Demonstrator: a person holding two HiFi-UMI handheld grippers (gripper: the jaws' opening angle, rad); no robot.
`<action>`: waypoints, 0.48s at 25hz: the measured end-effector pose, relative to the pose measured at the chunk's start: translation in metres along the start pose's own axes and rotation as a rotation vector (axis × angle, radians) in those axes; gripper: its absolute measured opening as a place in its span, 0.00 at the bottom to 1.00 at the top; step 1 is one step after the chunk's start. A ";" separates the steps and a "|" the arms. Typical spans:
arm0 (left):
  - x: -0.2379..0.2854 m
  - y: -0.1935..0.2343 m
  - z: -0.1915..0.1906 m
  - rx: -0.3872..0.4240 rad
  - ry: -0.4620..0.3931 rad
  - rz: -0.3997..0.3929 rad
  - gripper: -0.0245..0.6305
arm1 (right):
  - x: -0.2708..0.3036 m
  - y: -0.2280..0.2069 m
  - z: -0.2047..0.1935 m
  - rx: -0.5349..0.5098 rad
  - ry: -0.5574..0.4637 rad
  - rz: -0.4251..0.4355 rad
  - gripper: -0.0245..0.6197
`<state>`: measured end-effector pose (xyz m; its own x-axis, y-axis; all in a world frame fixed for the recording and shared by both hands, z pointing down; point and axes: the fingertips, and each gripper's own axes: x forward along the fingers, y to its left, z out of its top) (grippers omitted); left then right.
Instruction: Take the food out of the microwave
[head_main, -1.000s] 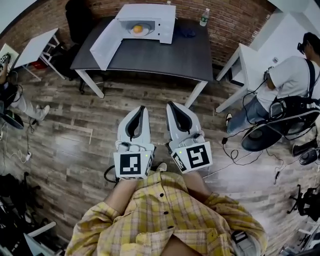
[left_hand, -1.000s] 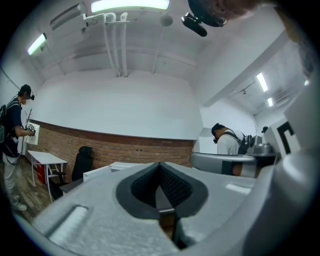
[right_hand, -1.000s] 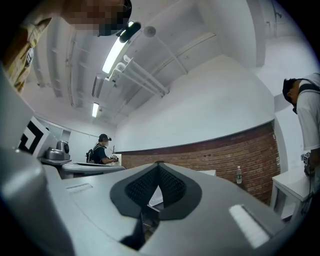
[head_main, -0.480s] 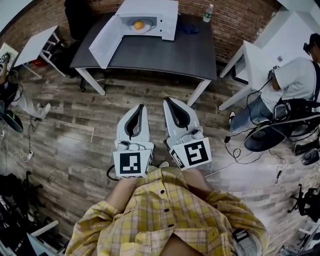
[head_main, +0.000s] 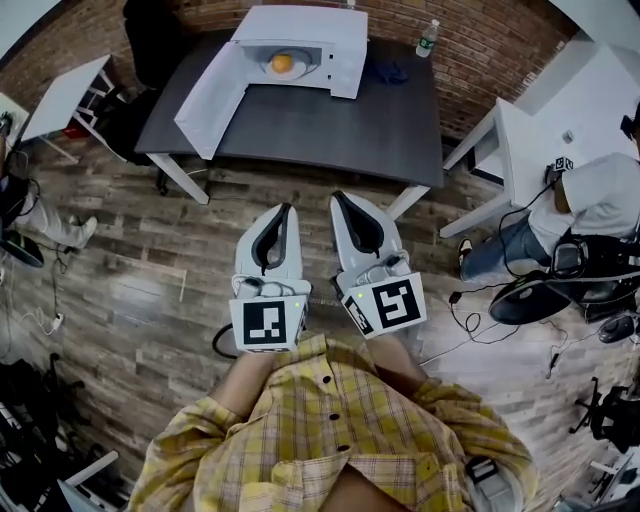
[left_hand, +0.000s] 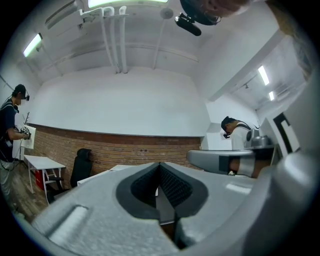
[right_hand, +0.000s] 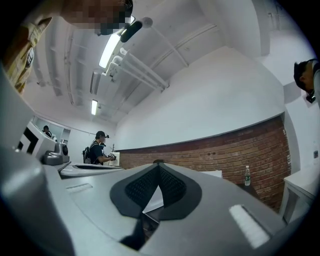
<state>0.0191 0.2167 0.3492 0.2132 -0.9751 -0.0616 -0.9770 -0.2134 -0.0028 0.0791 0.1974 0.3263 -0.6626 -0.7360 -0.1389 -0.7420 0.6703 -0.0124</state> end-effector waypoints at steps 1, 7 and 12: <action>0.012 0.006 -0.001 -0.006 0.000 0.000 0.04 | 0.011 -0.006 -0.002 0.000 0.002 -0.001 0.04; 0.074 0.040 0.013 -0.033 -0.025 -0.010 0.04 | 0.079 -0.036 -0.002 0.009 0.012 -0.012 0.04; 0.118 0.072 0.018 -0.043 -0.021 -0.023 0.04 | 0.131 -0.050 -0.006 0.022 0.025 -0.025 0.04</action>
<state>-0.0264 0.0876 0.3239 0.2347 -0.9685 -0.0832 -0.9704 -0.2385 0.0389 0.0293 0.0669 0.3152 -0.6465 -0.7544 -0.1137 -0.7560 0.6535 -0.0378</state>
